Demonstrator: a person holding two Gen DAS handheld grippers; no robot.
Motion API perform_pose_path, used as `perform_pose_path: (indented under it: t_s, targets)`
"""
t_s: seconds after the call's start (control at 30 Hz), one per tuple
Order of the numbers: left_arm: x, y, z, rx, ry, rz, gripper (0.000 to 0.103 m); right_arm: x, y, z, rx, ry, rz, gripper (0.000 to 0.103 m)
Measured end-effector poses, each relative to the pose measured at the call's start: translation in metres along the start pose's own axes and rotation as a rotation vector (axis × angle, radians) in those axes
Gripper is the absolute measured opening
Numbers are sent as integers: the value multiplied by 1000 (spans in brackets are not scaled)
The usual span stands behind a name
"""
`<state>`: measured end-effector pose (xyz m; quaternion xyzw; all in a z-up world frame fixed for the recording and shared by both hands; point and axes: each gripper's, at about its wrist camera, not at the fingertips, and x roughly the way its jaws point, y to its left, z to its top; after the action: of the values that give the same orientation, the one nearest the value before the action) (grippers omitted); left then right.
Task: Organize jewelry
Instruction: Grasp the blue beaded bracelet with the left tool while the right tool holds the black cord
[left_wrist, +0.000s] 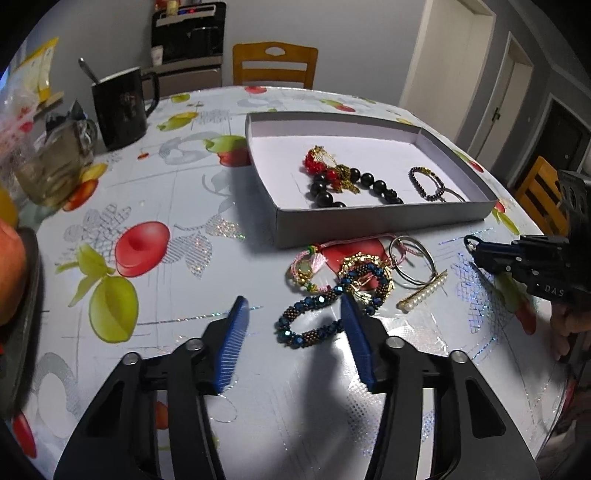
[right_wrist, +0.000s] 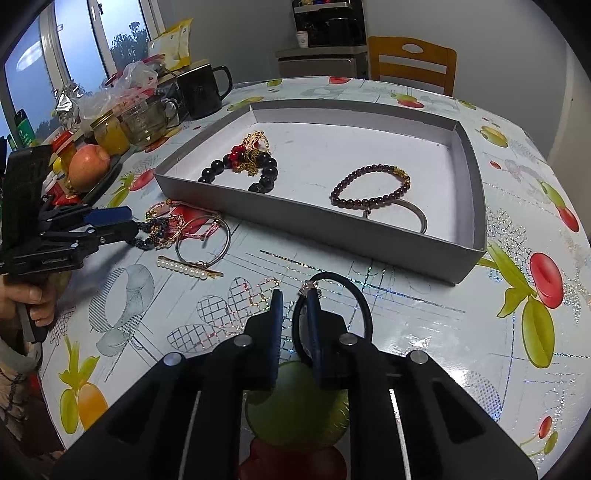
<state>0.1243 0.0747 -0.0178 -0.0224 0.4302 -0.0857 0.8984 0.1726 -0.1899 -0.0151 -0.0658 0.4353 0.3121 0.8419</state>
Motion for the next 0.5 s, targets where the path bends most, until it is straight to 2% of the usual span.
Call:
perform_pose_path:
  t_s: [0.03, 0.2, 0.3, 0.5]
  targets:
    - [0, -1, 0, 3, -1, 4, 47, 0, 0, 0, 1, 0, 1, 14]
    - [0, -10, -4, 52, 11, 42, 21, 0, 0, 0, 0, 0, 1, 14]
    - [-4, -17, -9, 91, 17, 58, 16, 0, -1, 0, 0, 0, 0, 14]
    - [-17, -16, -25, 72, 12, 2, 14, 0, -1, 0, -1, 0, 0, 14]
